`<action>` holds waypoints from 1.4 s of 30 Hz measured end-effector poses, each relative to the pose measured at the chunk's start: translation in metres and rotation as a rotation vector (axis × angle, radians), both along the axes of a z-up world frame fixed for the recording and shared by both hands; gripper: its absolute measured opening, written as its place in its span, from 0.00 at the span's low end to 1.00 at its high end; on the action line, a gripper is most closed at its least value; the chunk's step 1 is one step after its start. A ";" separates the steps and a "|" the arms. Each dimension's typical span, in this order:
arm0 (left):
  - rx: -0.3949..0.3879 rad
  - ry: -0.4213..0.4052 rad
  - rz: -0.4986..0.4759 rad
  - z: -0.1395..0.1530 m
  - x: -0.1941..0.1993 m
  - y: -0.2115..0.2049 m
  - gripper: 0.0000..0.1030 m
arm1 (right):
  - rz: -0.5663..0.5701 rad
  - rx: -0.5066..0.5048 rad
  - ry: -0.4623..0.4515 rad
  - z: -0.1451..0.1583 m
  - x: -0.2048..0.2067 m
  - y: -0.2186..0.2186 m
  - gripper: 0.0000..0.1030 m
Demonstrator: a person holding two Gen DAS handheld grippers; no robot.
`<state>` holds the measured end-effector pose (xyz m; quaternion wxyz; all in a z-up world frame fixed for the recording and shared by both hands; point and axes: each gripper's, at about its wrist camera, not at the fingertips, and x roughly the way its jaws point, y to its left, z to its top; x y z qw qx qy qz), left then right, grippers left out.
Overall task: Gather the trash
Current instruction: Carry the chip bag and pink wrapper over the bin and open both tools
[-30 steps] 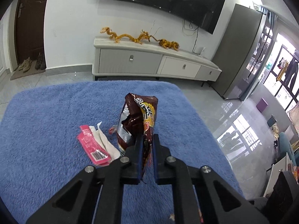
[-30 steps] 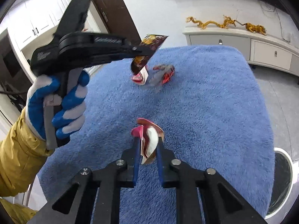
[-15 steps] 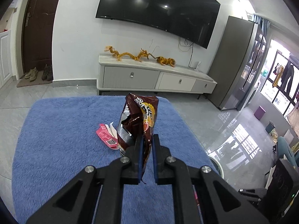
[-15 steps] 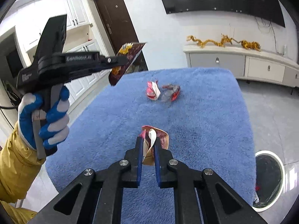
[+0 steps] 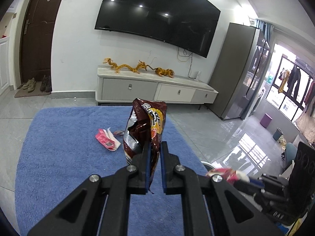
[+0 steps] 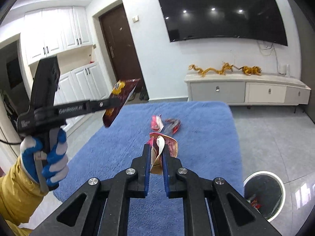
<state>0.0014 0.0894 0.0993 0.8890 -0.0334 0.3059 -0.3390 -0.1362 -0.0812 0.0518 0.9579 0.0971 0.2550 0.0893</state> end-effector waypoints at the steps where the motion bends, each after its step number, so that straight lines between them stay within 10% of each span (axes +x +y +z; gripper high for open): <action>1: 0.000 0.001 -0.008 0.000 -0.002 -0.003 0.08 | -0.010 0.001 -0.005 0.001 -0.001 -0.002 0.11; 16: 0.078 0.046 -0.239 -0.018 -0.019 -0.135 0.08 | -0.302 0.122 -0.010 -0.013 -0.030 -0.132 0.11; 33: 0.235 0.266 -0.468 -0.122 -0.008 -0.335 0.08 | -0.572 0.289 0.204 -0.126 -0.031 -0.281 0.11; 42: 0.192 0.412 -0.500 -0.158 0.008 -0.388 0.10 | -0.610 0.327 0.272 -0.161 -0.019 -0.313 0.13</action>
